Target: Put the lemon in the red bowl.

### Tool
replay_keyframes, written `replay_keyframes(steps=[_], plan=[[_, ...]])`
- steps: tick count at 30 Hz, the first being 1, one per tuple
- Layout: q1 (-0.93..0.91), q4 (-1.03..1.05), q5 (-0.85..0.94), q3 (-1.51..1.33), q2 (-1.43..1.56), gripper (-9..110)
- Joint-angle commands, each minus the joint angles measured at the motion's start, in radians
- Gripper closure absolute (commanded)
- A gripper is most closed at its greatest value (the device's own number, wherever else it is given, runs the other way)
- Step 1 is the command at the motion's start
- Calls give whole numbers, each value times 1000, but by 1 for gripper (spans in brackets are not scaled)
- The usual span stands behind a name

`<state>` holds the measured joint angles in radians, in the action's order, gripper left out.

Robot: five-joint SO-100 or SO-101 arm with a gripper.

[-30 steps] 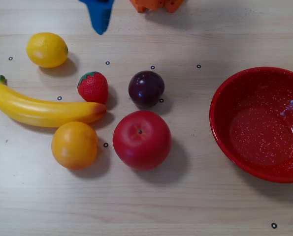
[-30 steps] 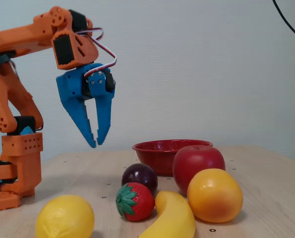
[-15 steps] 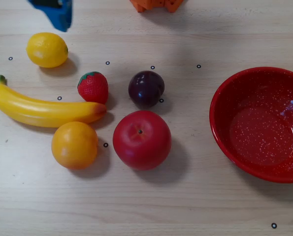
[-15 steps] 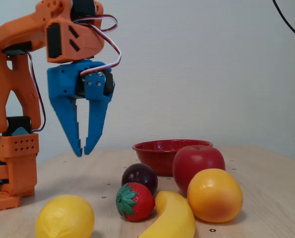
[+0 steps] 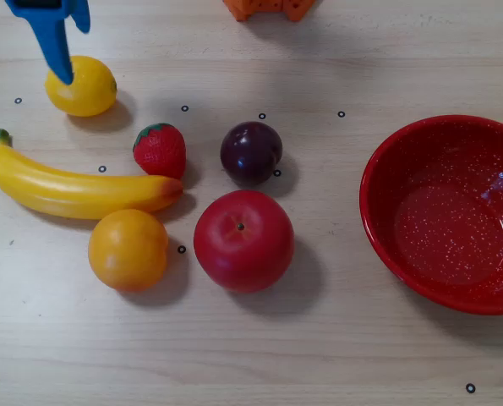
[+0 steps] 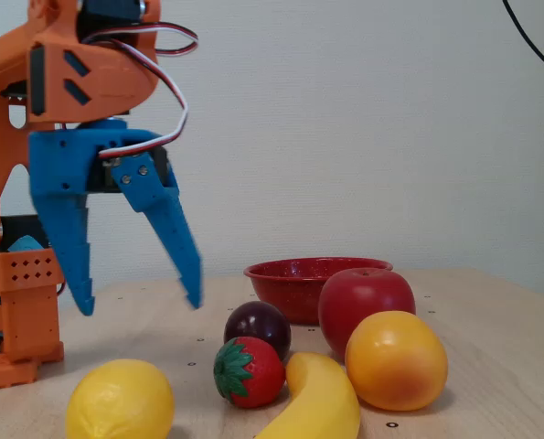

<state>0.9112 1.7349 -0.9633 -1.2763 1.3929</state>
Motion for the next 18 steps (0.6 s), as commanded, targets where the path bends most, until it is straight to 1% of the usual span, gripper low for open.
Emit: replay_keyframes(steps=[1, 2, 5, 6, 11, 14, 15, 18], plan=[[35, 14, -58, 101, 31, 66], [40, 14, -63, 109, 26, 63], [60, 15, -103, 118, 14, 51], [66, 15, -117, 118, 8, 48], [91, 8, -179, 110, -15, 40], [112, 6, -225, 107, -28, 38], [118, -2, -232, 103, -32, 35], [135, -12, -262, 87, -46, 35]])
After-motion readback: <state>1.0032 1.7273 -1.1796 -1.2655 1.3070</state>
